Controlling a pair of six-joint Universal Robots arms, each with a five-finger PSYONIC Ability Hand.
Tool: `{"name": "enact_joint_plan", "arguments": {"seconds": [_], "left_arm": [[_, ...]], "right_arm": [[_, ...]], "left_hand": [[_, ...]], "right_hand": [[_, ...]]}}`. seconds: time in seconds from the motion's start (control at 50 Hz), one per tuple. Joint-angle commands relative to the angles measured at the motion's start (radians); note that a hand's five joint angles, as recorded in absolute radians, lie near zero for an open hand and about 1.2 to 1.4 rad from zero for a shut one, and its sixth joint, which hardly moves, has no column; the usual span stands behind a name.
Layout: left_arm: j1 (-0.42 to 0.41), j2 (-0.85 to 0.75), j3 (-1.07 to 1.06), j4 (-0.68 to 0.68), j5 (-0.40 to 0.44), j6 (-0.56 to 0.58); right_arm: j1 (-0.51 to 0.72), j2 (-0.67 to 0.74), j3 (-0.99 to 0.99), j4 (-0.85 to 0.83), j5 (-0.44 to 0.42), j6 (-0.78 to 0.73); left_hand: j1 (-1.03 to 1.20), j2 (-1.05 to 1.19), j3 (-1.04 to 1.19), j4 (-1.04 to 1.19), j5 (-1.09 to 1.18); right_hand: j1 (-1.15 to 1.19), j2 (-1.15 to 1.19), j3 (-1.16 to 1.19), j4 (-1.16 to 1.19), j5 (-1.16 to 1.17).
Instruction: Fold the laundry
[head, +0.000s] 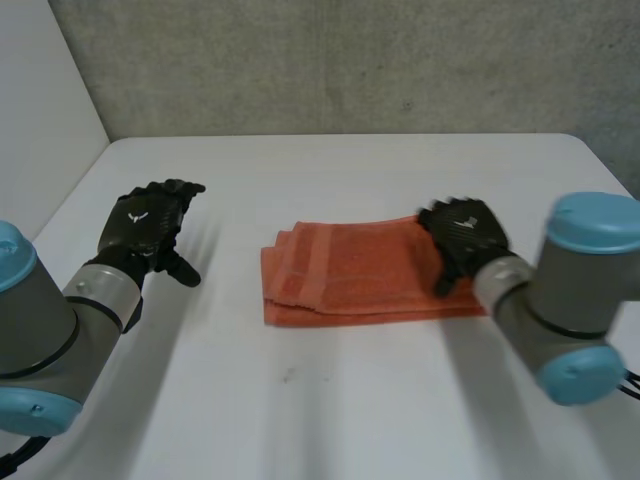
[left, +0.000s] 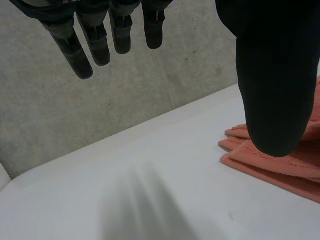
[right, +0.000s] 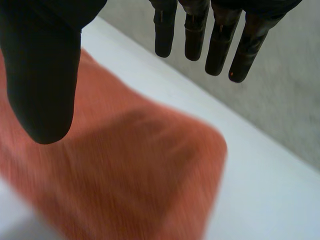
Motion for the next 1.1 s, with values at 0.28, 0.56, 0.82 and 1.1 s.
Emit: {"name": "enact_joint_plan", "arguments": {"seconds": [0.28,0.56,0.82,1.1], "left_arm": [[-0.022,-0.007,-0.002,0.002,0.002,0.000],[-0.022,-0.005,-0.003,0.002,0.002,0.000],[-0.021,-0.004,-0.008,0.002,0.003,0.000],[-0.019,0.010,0.007,0.004,-0.002,0.003]], "right_arm": [[-0.201,0.004,0.146,-0.081,-0.162,-0.008],[-0.203,0.046,0.131,-0.112,-0.181,0.005],[-0.206,0.053,0.126,-0.110,-0.158,-0.006],[0.018,0.027,-0.152,-0.019,-0.128,-0.040]], "left_hand": [[-0.026,-0.028,-0.040,-0.030,-0.048],[-0.026,-0.028,-0.040,-0.030,-0.048],[-0.026,-0.028,-0.040,-0.030,-0.048],[-0.026,-0.028,-0.040,-0.030,-0.048]], "right_hand": [[0.517,0.475,0.477,0.478,0.473],[0.755,0.712,0.715,0.716,0.711],[1.112,1.070,1.072,1.073,1.068],[1.112,1.070,1.072,1.073,1.068]]}}
